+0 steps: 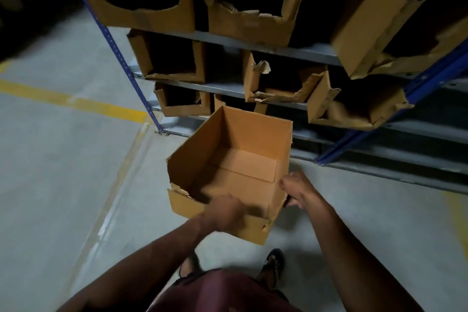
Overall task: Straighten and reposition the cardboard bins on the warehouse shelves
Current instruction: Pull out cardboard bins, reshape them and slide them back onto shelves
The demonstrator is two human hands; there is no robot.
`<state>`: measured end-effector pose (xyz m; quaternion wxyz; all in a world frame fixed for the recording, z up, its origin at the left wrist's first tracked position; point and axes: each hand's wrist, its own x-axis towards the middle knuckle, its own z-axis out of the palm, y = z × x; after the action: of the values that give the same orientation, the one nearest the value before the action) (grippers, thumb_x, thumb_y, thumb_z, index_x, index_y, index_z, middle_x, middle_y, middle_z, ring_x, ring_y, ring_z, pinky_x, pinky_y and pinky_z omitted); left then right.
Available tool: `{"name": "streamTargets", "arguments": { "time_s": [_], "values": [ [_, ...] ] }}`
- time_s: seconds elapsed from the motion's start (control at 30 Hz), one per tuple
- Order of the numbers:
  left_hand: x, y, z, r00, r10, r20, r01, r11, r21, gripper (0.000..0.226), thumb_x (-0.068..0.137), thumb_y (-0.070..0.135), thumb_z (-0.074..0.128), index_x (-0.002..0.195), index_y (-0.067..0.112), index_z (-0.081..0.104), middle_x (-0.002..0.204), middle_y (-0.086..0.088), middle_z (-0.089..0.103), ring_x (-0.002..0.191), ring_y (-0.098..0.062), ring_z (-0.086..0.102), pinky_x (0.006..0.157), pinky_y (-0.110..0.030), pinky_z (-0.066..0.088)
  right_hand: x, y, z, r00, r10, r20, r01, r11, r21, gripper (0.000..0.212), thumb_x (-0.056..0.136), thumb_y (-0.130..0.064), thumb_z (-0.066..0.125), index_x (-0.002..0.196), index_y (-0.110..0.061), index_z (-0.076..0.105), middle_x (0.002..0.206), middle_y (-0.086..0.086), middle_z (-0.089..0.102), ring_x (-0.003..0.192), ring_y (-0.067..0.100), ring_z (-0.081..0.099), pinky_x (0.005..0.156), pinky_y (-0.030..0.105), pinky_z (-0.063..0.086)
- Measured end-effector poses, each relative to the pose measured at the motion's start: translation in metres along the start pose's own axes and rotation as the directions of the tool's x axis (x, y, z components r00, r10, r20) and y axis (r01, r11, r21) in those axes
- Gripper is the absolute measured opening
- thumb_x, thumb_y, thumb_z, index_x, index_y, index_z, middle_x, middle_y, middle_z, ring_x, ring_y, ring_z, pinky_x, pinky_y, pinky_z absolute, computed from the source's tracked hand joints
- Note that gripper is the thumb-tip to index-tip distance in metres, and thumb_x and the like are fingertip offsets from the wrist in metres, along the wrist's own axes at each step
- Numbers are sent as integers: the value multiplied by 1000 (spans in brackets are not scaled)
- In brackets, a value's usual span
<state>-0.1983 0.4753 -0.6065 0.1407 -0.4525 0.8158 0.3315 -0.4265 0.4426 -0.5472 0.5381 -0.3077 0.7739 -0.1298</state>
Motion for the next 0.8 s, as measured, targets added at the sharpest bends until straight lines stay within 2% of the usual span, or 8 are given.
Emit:
{"name": "streamTargets", "arguments": {
  "time_s": [0.1, 0.27, 0.33, 0.4, 0.47, 0.53, 0.67, 0.8],
  "values": [
    [4, -19, -29, 985, -71, -157, 19, 950, -312, 50, 86, 64, 76, 117, 25, 80, 111, 6, 81, 99, -7, 75, 90, -32, 60, 9, 39, -14, 998, -25, -56, 28, 998, 48, 22, 94, 2, 51, 103, -4, 70, 94, 17, 75, 89, 36, 73, 78, 52, 63],
    [30, -45, -61, 783, -348, -516, 289, 938, -194, 54, 95, 46, 69, 139, 15, 66, 143, -12, 65, 126, -36, 62, 103, -47, 53, 14, 94, -54, 991, -102, -90, 103, 995, 12, 27, 98, -5, 55, 110, -23, 71, 100, -1, 75, 90, 14, 68, 65, 27, 51],
    [44, -52, -56, 724, -522, -450, 464, 852, -241, 71, 93, 48, 70, 154, 18, 50, 156, -14, 54, 138, -40, 52, 109, -52, 49, 22, 115, -78, 985, -137, -104, 139, 990, 5, 34, 97, -4, 54, 115, -28, 70, 101, -5, 74, 90, 10, 67, 70, 26, 50],
    [60, -43, -39, 702, -683, -203, 570, 709, -415, 95, 88, 55, 79, 162, 16, 35, 158, -17, 49, 139, -42, 51, 105, -53, 52, 37, 134, -104, 984, -144, -108, 148, 989, 22, 43, 95, 0, 52, 124, -28, 68, 105, -4, 74, 94, 13, 68, 82, 29, 50],
    [76, -21, -11, 682, -729, 63, 610, 520, -598, 99, 82, 54, 85, 160, 15, 37, 147, -19, 58, 127, -40, 61, 86, -51, 60, 64, 154, -128, 981, -142, -135, 149, 988, 40, 55, 91, 7, 47, 133, -21, 68, 108, -4, 74, 98, 15, 68, 87, 25, 48],
    [101, -16, 28, 704, -685, 187, 571, 390, -723, 79, 80, 40, 87, 147, 14, 53, 121, -20, 73, 98, -34, 72, 72, -53, 64, 97, 175, -146, 979, -139, -149, 150, 987, 62, 61, 87, 13, 45, 138, -15, 65, 113, -1, 73, 103, 17, 68, 90, 23, 47],
    [163, 14, 85, 750, -655, 89, 498, 472, -727, 77, 66, 45, 58, 138, 18, 65, 117, -16, 76, 96, -37, 75, 84, -55, 64, 174, 232, -161, 972, -129, -195, 146, 986, 76, 68, 83, 16, 45, 136, -21, 66, 126, 2, 72, 114, 21, 69, 105, 33, 52],
    [225, 51, 86, 761, -647, -51, 451, 584, -676, 69, 71, 34, 42, 136, 26, 66, 114, -16, 76, 101, -42, 72, 87, -51, 60, 232, 247, -167, 948, -45, -316, 82, 991, 107, 64, 87, 16, 48, 143, -12, 60, 128, 1, 65, 117, 13, 57, 83, 8, 38]
  ]
}}
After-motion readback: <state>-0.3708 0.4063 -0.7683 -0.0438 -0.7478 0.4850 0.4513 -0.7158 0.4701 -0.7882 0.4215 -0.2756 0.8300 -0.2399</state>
